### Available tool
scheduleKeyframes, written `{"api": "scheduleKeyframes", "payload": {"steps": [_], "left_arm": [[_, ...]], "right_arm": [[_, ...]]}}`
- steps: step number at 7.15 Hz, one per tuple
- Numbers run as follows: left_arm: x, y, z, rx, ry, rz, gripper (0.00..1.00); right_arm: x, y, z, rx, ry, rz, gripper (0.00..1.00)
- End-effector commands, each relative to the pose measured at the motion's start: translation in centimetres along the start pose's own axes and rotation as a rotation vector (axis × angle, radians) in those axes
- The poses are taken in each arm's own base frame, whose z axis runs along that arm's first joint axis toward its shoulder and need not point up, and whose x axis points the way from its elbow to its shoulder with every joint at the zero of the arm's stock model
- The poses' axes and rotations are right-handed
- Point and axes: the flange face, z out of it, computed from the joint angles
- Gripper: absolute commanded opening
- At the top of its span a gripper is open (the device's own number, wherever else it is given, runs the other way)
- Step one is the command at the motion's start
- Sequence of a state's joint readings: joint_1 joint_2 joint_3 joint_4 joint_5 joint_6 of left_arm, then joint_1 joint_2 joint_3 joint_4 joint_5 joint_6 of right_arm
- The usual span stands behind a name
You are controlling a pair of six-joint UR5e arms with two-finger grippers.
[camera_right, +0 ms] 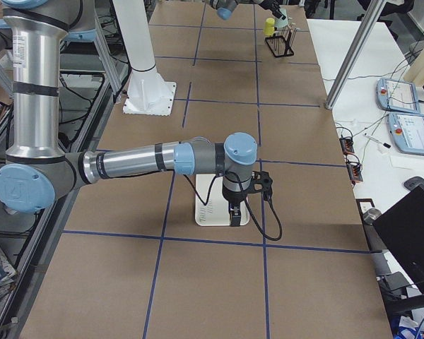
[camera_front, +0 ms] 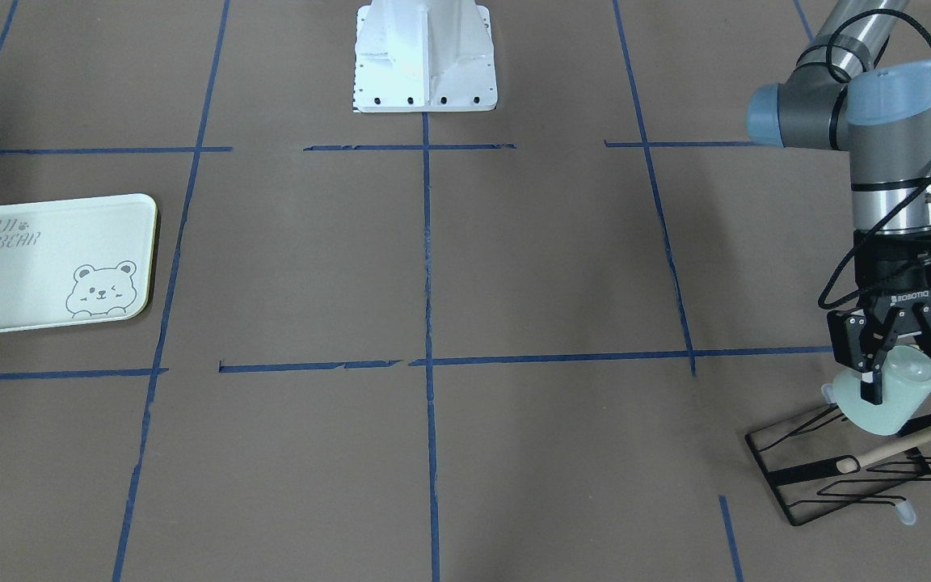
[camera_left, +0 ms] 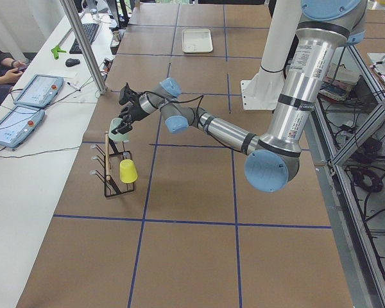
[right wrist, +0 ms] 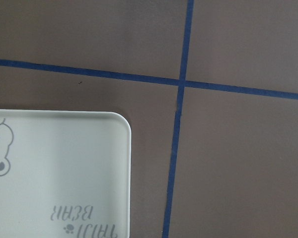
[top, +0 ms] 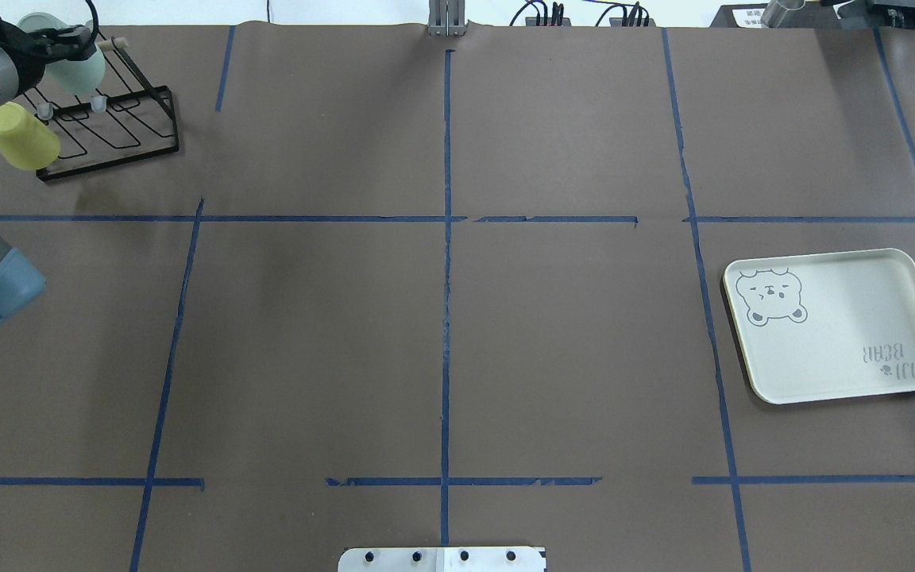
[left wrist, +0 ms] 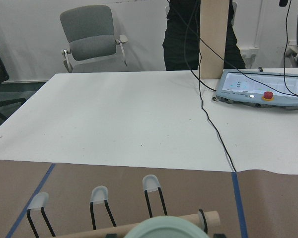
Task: Left arm grabs green cup and hands to right arm on tray
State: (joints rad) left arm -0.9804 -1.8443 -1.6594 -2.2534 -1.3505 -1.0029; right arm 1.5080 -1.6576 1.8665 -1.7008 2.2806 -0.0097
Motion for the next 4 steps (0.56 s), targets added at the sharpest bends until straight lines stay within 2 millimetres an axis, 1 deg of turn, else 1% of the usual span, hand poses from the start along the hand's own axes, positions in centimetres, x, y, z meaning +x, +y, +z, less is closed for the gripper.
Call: {"api": "scheduleKeyframes", "payload": {"steps": [1, 2, 3, 4], "left_arm": [[1.5, 0.1, -0.6, -0.004, 0.033, -0.149, 0.54], [2.7, 1.2, -1.0, -0.021, 0.055, -0.209, 0.54], [3.9, 1.8, -1.3, -0.034, 0.074, -0.279, 0.54], [6.0, 2.3, -3.1, -0.064, 0.142, -0.347, 0.54]], "right_arm": [[-3.3, -0.7, -2.6, 0.070, -0.112, -0.028, 1.00], [-4.8, -1.6, -3.6, 0.151, -0.149, 0.035, 1.00], [-7.5, -2.4, -3.4, 0.213, -0.190, 0.082, 1.00], [-10.7, -2.7, -3.0, 0.262, -0.250, 0.114, 1.00]]}}
